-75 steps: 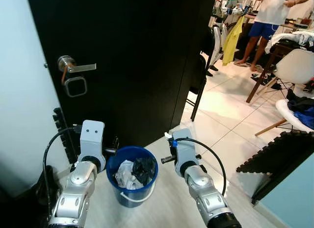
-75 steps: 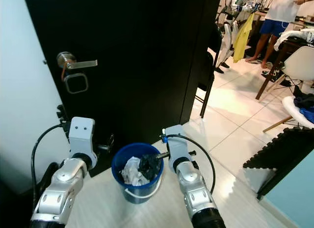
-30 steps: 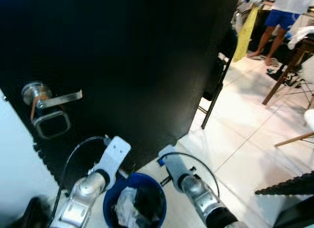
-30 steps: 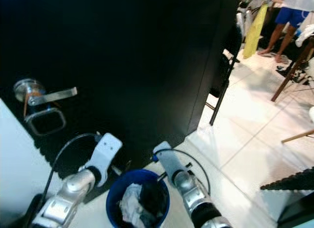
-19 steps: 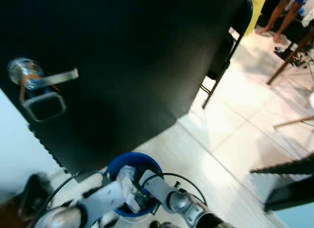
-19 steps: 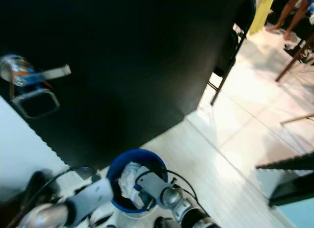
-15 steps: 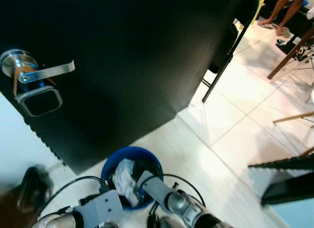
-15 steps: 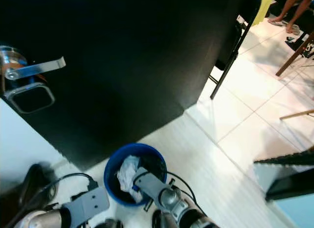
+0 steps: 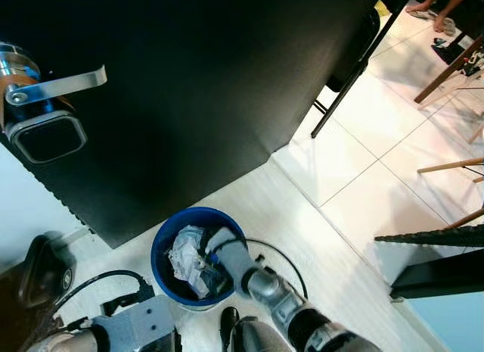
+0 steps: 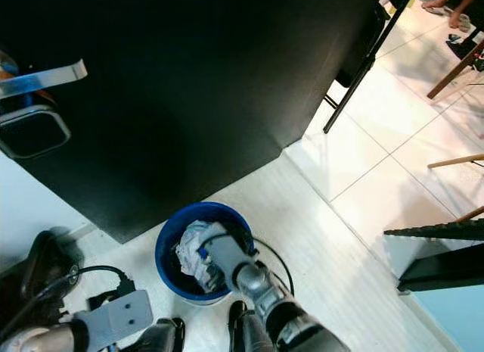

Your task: Clean up the room

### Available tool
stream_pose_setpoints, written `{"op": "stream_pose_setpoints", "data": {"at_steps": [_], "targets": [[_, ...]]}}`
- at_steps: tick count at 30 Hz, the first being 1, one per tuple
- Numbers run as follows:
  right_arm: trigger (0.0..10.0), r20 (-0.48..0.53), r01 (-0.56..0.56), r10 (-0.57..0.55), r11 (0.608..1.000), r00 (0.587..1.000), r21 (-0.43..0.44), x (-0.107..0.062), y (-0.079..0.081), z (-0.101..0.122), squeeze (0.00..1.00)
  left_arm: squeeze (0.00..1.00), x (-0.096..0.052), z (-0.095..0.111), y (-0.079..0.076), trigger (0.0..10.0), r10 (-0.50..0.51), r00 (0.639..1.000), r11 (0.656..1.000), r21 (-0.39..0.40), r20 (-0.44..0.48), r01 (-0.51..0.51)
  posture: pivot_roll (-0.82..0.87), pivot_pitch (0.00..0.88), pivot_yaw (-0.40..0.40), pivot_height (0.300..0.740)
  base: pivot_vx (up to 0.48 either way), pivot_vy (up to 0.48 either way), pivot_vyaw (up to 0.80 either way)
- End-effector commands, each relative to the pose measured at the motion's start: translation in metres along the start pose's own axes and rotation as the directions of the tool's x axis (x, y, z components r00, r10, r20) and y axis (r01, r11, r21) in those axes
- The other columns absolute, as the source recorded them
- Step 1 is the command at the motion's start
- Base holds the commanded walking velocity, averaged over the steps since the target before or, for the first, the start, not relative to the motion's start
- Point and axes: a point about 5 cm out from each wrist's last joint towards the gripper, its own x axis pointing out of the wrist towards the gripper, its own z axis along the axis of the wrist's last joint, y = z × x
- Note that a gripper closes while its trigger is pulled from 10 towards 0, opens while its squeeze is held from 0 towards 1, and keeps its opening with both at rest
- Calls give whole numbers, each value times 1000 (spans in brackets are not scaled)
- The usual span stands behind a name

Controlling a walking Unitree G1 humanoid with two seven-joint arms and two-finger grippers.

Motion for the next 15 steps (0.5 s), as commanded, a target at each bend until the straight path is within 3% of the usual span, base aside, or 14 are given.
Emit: {"op": "stream_pose_setpoints", "data": {"at_steps": [1, 2, 3, 7, 8, 10, 11, 15], "targets": [[10000, -30, -43, 45, 998, 999, 52, 0, 16, -9, 114, 0, -1, -6, -9, 10000, -44, 999, 999, 7, -25, 44, 136, 392, -175, 740, 0, 0, 0], [10000, -30, -49, 50, 997, 998, 58, 0, 16, -9, 765, 0, -2, -6, -8, 10000, -42, 999, 999, 6, -26, 42, 136, 392, -175, 740, 0, 0, 0], [10000, -32, -53, 55, 997, 998, 63, 0, 17, -10, 1000, 0, -2, -6, -7, 10000, -39, 999, 999, 5, -26, 39, 140, 386, -168, 740, 0, 0, 0], [10000, -36, -54, 57, 996, 998, 66, 0, 17, -10, 1000, 0, -1, -5, -5, 10000, -34, 999, 999, 6, -26, 34, 139, 381, -164, 740, 0, 0, 0], [10000, -40, -55, 58, 996, 997, 76, 0, 17, -11, 906, 0, 1, -5, -3, 10000, -31, 999, 999, 9, -23, 31, 140, 376, -160, 740, 0, 0, 0], [10000, -40, -55, 58, 996, 997, 76, 0, 17, -11, 906, 0, 1, -5, -3, 10000, -31, 999, 999, 9, -23, 31, 140, 376, -160, 740, 0, 0, 0], [10000, -41, -58, 62, 994, 997, 95, 0, 17, -12, 0, 0, 3, -4, -1, 10000, -28, 999, 1000, 14, -20, 28, 140, 370, -157, 740, 0, 0, 0], [10000, -30, -34, 40, 986, 999, 161, -1, 7, -13, 0, 0, 14, 1, 7, 10000, -1, 1000, 1000, 8, 5, 1, 130, 310, -147, 740, 0, 0, 0]]}}
